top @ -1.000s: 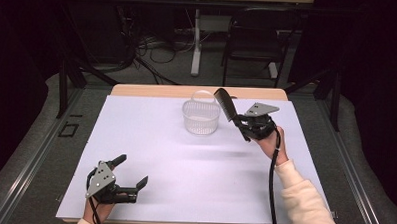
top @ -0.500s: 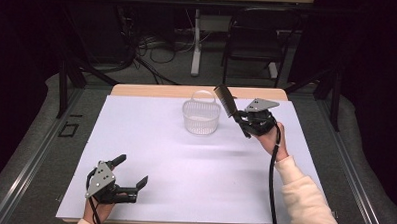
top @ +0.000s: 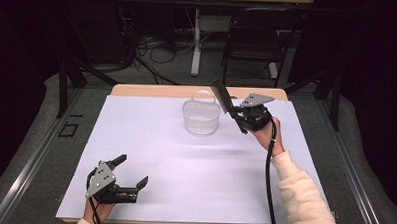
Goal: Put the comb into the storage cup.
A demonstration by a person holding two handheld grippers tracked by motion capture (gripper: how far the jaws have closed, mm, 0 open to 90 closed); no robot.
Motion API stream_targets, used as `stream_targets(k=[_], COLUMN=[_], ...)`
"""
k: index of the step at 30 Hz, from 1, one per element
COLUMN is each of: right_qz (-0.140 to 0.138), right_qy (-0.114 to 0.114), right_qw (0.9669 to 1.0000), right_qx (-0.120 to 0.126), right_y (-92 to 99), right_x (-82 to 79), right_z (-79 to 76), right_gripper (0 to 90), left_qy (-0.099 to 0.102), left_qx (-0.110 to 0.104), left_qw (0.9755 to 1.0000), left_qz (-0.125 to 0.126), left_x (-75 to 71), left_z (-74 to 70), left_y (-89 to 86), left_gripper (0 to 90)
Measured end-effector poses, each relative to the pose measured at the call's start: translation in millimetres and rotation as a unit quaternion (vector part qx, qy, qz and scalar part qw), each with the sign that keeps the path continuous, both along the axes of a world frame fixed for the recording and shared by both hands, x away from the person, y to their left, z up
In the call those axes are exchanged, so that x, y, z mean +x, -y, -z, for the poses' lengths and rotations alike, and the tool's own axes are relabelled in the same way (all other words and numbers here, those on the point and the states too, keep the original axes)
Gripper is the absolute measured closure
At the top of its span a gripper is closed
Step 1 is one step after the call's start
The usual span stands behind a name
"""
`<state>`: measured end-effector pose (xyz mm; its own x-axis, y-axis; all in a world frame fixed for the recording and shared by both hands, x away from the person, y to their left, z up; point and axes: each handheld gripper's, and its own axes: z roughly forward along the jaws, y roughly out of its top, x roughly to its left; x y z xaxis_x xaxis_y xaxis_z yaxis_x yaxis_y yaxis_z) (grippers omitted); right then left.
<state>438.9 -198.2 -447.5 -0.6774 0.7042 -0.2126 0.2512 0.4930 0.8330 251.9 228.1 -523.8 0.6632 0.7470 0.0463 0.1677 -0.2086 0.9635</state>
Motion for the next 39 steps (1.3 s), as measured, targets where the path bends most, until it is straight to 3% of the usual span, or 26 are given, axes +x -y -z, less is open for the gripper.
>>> stream_targets(k=[39], right_qz=[0.006], right_qy=[0.005], right_qw=[0.9998], right_qx=[0.017], right_y=[-13.3], right_x=[18.1], right_z=[-19.5], right_gripper=[72.1], left_qy=[0.002], left_qx=[0.001], left_qw=[1.0], left_qz=[0.0], left_x=[-0.2], left_z=[-0.4], left_y=[-0.4], left_gripper=[1.1])
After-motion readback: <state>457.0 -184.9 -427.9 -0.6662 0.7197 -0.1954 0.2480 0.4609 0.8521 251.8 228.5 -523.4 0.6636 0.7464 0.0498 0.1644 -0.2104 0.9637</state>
